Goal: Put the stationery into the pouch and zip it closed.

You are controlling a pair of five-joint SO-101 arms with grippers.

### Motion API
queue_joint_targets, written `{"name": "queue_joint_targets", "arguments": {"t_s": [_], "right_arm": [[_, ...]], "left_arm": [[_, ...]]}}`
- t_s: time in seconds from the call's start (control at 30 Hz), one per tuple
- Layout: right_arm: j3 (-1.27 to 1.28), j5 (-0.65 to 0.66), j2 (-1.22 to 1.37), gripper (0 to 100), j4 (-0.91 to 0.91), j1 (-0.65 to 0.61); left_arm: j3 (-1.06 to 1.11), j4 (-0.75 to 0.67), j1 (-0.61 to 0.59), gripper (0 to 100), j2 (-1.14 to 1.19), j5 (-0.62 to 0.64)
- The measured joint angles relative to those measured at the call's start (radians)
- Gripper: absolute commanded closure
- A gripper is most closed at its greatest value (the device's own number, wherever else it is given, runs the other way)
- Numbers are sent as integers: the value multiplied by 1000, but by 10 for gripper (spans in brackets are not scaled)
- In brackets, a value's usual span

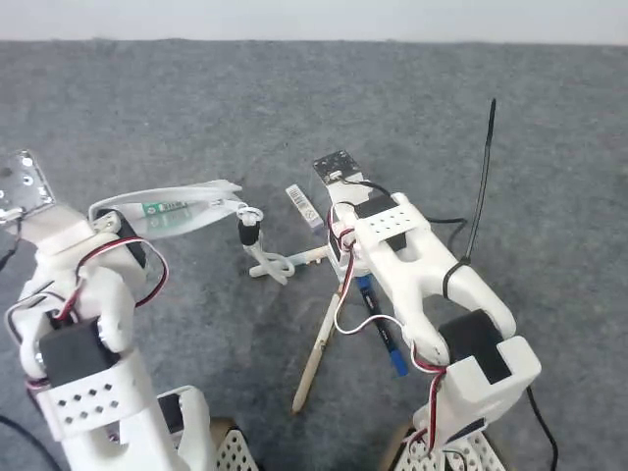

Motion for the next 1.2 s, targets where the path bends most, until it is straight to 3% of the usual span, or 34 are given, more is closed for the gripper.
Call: {"name": "queue_joint_targets", "arguments": {"t_s": [0.8, 1.2], "right_arm": [[-72, 44, 72, 994, 55, 6], [-71, 51, -198, 993, 173, 2]], "left_arm": [[0, 0, 0, 990, 0, 0], [0, 0, 0, 990, 0, 0]]}}
